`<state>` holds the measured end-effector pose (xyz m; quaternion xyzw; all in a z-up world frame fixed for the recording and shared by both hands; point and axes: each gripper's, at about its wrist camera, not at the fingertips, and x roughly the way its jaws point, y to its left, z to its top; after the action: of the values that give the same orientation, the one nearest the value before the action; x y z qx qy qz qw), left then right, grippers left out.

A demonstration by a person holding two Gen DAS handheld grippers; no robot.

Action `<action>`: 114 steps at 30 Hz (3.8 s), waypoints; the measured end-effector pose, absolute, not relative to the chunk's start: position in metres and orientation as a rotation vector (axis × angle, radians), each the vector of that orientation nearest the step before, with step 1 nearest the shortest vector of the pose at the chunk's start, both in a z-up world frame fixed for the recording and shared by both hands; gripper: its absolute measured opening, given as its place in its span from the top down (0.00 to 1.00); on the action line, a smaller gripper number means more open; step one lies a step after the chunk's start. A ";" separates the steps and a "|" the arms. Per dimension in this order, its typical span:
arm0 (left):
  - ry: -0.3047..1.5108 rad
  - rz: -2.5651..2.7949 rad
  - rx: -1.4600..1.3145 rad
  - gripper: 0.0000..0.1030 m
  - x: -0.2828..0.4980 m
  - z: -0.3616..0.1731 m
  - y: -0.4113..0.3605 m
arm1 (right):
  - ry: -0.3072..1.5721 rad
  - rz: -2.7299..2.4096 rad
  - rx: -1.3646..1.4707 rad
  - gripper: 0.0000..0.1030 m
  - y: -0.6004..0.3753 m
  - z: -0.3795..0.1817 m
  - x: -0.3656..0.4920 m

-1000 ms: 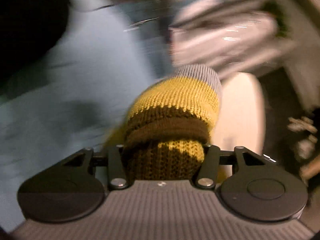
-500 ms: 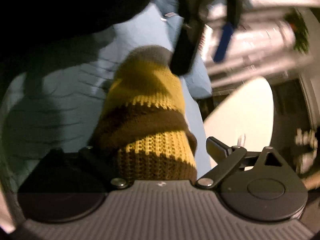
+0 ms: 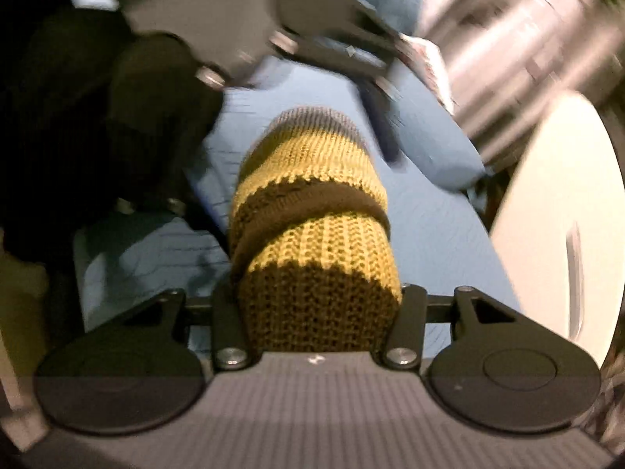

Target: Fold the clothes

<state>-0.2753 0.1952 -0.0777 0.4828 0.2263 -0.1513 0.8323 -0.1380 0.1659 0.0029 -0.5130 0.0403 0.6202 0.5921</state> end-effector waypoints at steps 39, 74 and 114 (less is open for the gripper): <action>1.097 1.034 -0.594 0.50 -0.524 -0.119 0.672 | 0.405 0.906 -0.364 0.25 0.132 0.013 -0.139; 1.053 1.460 -0.719 0.00 -0.531 -0.081 0.567 | 0.735 0.457 -0.189 0.19 0.060 -0.111 -0.031; 1.059 1.344 -0.453 0.00 -0.460 -0.034 0.505 | 0.729 0.416 -0.173 0.00 0.068 -0.131 -0.027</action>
<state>-0.4603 0.5049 -0.0339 -0.1980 0.4631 0.5878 0.6331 -0.0268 0.0683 -0.1311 -0.0838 0.3535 0.2017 0.9096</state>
